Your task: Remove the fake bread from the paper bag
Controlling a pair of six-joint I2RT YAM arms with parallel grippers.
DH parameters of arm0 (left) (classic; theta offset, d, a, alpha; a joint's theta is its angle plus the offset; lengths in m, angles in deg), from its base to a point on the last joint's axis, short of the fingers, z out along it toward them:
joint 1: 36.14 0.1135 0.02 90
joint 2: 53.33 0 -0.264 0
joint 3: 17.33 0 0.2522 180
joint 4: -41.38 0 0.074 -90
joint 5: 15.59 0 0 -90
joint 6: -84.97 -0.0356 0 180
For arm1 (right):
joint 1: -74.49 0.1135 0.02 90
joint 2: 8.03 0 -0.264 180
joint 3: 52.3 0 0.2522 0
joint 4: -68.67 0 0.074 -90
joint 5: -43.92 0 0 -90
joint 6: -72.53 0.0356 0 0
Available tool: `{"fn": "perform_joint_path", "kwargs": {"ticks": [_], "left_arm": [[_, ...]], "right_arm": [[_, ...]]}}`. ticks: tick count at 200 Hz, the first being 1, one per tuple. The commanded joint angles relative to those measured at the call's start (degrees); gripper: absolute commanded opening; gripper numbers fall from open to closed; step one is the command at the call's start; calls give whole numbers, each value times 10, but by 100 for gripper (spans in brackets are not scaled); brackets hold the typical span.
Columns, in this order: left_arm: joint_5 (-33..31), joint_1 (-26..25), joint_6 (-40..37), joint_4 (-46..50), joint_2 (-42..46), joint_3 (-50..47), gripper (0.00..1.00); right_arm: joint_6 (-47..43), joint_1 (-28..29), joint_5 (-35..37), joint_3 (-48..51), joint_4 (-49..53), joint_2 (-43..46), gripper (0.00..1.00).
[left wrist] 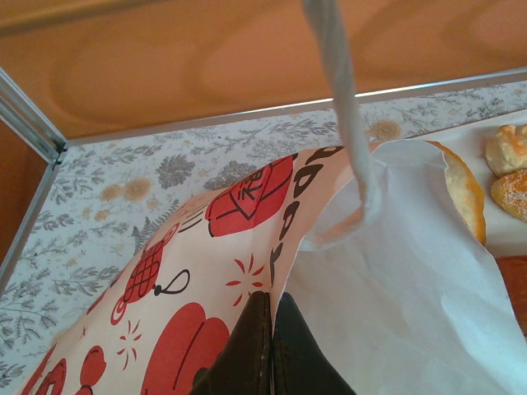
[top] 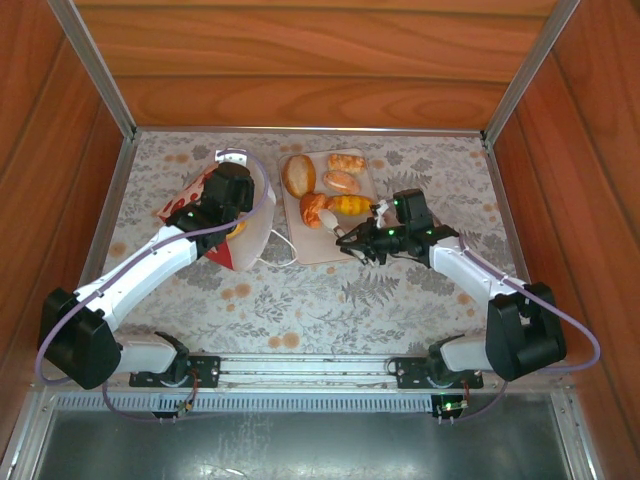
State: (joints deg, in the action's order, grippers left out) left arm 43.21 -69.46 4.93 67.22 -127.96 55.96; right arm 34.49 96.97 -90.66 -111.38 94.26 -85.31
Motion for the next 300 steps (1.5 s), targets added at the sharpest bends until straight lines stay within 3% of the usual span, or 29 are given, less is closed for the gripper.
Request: {"fn": "perform_joint_path", "kwargs": {"ticks": [1, 121, 178, 255, 300], "left_arm": [[2, 2, 3, -1, 6, 12, 0], [2, 2, 4, 2, 11, 9, 0], [6, 2, 5, 2, 5, 12, 0], [8, 2, 6, 4, 10, 11, 0], [11, 2, 8, 3, 7, 12, 0]], "right_arm": [[-11, 3, -40, 2, -1, 19, 20], [-14, 27, -73, -7, -34, -48, 20], [-15, 27, -52, -4, -28, -76, 20], [-18, 27, -24, -9, 9, -77, 42], [-25, 26, -7, -12, 40, -59, 48]]}}
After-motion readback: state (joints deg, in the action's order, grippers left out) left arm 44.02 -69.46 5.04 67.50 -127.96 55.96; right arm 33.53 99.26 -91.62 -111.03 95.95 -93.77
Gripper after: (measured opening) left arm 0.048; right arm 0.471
